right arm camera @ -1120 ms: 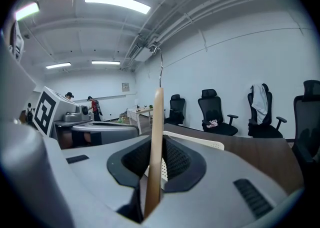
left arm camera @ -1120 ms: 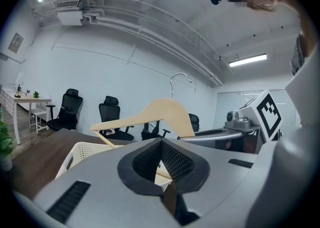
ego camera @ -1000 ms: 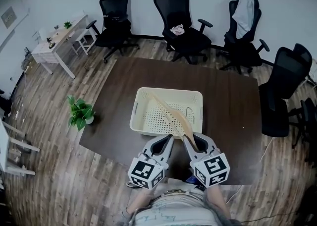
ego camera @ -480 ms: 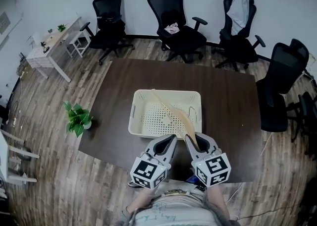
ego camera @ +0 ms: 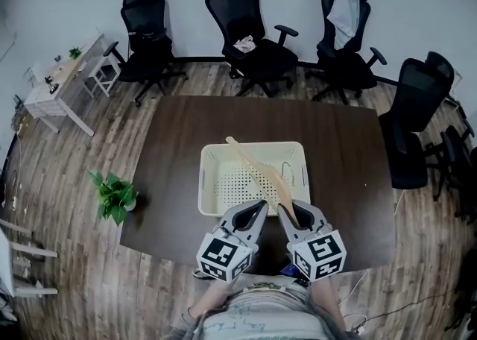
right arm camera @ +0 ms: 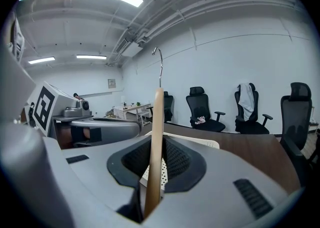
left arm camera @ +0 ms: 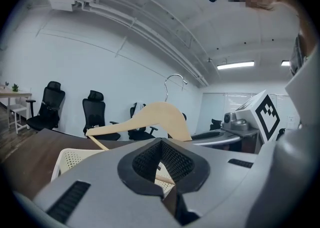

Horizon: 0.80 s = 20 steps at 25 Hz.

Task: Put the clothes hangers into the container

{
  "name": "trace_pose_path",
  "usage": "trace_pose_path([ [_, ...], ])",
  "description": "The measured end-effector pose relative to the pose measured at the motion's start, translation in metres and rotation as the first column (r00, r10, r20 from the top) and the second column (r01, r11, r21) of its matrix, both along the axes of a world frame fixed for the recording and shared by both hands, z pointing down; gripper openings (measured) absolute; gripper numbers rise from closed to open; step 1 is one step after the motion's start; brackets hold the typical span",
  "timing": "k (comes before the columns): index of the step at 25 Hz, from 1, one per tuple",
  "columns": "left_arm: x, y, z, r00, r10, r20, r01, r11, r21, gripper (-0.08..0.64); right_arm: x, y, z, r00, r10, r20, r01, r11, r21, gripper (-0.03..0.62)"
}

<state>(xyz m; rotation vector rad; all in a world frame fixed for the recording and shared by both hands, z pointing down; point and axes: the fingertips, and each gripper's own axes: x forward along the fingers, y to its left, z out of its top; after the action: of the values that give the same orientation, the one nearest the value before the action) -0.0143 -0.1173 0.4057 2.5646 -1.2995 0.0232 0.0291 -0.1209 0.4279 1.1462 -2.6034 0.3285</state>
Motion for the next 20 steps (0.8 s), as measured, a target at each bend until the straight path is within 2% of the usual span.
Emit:
trace_pose_path([
  [20, -0.059, -0.023, 0.022, 0.995, 0.095, -0.037, -0.096, 0.994, -0.043, 0.011, -0.056, -0.01, 0.028, 0.995, 0.07, -0.074, -0.075, 0.995, -0.067, 0.06],
])
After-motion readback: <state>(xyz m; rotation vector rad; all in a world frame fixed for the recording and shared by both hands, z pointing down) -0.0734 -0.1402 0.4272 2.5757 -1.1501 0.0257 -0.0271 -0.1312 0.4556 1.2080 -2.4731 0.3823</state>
